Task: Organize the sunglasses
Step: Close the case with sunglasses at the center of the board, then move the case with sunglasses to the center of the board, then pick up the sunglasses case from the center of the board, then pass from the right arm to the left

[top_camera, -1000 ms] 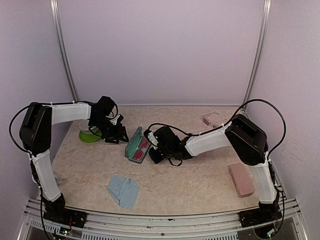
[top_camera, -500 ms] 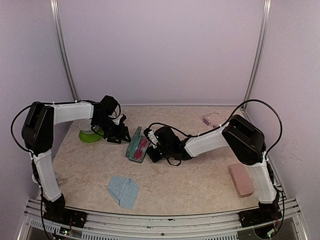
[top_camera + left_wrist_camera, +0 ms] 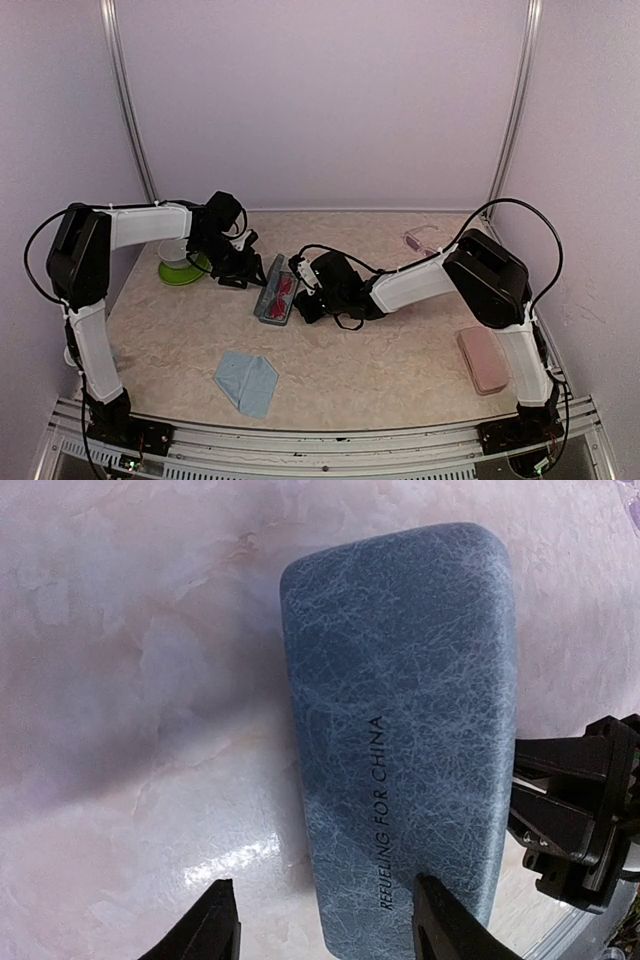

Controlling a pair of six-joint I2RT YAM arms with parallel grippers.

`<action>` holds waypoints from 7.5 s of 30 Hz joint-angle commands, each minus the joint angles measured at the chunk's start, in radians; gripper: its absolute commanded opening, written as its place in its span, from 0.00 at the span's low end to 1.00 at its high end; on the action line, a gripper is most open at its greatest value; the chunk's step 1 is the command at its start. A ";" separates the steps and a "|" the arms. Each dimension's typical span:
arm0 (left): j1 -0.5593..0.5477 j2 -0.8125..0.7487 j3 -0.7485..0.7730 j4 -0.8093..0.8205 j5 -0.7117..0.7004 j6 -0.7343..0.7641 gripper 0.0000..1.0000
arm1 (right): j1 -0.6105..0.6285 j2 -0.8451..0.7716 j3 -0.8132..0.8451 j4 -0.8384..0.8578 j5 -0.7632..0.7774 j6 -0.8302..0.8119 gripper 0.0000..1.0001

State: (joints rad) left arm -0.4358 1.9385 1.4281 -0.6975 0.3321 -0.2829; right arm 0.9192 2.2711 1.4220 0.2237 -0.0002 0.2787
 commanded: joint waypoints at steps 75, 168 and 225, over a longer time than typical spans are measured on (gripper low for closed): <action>-0.253 0.177 0.167 -0.053 -0.398 -0.369 0.80 | -0.227 -0.979 -0.502 -0.503 0.328 0.006 1.00; 0.083 -0.417 -0.209 0.040 -0.397 -0.196 0.99 | -0.581 -0.872 -0.506 -1.061 -0.218 0.346 0.60; -0.448 -0.472 -0.271 0.900 -0.123 0.657 0.99 | -0.425 -0.810 -0.255 -0.331 -0.795 1.368 0.62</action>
State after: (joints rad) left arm -0.7990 1.5181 1.2423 0.1009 0.3527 -0.0570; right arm 0.4706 1.4746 1.1538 -0.1135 -0.7620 1.4895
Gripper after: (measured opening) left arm 0.988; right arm 0.710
